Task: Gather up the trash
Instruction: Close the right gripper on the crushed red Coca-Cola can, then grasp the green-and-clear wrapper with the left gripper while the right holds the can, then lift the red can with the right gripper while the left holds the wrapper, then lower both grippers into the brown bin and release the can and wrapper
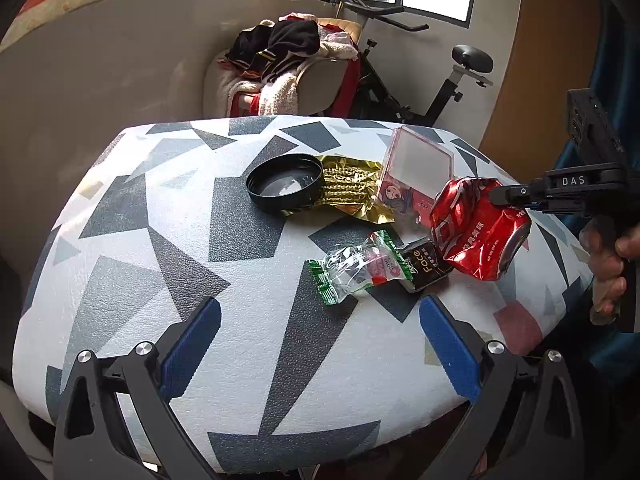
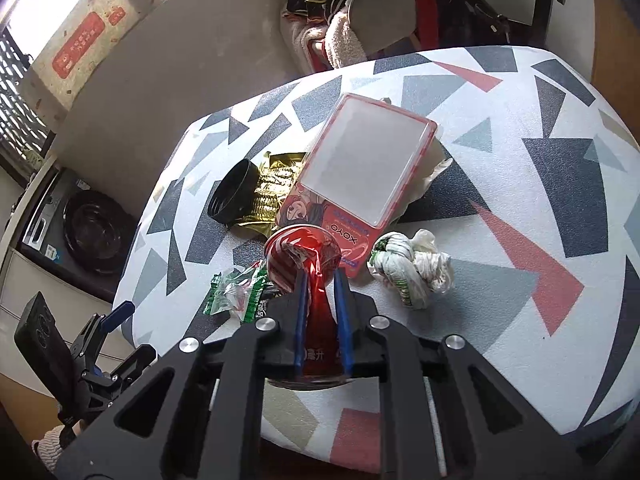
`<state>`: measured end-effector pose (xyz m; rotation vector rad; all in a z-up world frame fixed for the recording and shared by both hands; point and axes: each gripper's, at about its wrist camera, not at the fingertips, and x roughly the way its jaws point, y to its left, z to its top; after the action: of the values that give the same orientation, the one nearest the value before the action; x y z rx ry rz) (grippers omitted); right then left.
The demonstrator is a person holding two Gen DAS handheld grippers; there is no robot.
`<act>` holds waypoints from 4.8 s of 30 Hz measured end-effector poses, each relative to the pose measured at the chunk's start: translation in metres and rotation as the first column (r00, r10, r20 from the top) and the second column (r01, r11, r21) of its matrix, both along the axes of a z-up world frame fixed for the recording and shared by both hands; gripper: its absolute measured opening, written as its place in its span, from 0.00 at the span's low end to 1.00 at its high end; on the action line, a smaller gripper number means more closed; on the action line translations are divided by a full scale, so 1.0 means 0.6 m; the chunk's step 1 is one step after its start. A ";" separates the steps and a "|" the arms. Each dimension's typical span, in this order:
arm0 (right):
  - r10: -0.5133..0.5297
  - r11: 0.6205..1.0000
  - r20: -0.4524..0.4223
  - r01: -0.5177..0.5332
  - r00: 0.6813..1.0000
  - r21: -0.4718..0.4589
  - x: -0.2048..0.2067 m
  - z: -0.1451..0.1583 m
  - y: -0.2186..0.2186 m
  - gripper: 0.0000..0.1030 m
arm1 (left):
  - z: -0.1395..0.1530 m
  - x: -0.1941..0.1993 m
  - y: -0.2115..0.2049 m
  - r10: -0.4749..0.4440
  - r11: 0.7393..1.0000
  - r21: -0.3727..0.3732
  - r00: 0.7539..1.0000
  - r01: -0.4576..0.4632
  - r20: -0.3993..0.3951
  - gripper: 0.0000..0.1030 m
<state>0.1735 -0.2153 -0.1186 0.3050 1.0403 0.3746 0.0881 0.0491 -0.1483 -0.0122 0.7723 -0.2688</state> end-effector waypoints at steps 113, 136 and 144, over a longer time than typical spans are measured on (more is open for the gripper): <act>-0.019 1.000 0.104 0.019 0.994 0.004 -0.167 -0.005 -0.037 0.11 | -0.013 -0.083 -0.060 -0.140 0.987 -0.096 0.986 0.132 -0.087 0.11; 0.041 0.999 0.123 -0.044 0.992 0.018 -0.267 -0.031 0.006 0.11 | -0.052 -0.189 -0.068 -0.182 0.981 -0.096 0.975 0.170 -0.128 0.49; 0.147 0.989 0.040 -0.147 0.988 -0.002 -0.301 -0.082 0.055 0.11 | -0.005 -0.186 -0.025 -0.053 0.996 -0.075 0.998 0.051 -0.035 0.80</act>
<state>-0.0073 -0.1823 -0.1675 0.2212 1.0266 0.5120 -0.0234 0.0342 -0.1514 -0.0677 0.8001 -0.3475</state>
